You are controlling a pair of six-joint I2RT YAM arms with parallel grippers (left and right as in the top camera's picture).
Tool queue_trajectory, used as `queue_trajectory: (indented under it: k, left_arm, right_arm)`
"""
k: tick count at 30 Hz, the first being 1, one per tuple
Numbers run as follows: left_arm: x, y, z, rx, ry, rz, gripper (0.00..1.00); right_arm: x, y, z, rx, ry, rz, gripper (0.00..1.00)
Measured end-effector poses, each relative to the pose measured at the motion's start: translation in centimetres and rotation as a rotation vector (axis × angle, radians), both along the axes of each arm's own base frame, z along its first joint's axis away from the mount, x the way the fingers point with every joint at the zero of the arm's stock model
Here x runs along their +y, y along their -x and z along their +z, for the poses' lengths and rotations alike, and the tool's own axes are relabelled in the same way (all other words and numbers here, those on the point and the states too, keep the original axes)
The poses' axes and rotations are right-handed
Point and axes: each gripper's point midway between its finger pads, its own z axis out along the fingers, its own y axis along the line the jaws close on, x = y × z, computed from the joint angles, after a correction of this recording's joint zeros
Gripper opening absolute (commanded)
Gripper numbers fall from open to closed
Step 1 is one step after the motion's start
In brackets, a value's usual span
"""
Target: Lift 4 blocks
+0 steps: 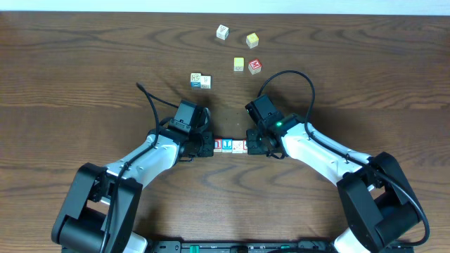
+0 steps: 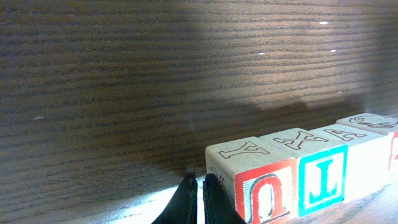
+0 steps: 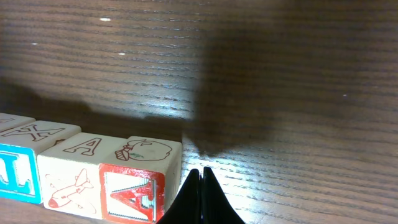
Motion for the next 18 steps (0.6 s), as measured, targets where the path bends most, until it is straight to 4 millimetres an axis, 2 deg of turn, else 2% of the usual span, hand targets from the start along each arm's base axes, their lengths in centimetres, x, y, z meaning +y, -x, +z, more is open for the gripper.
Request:
queue_trajectory:
  k: [18]
  left_arm:
    - [0.0,0.0,0.0,0.0,0.0,0.0,0.07]
  right_arm:
    - [0.86,-0.58,0.29,-0.021,-0.041,0.004,0.01]
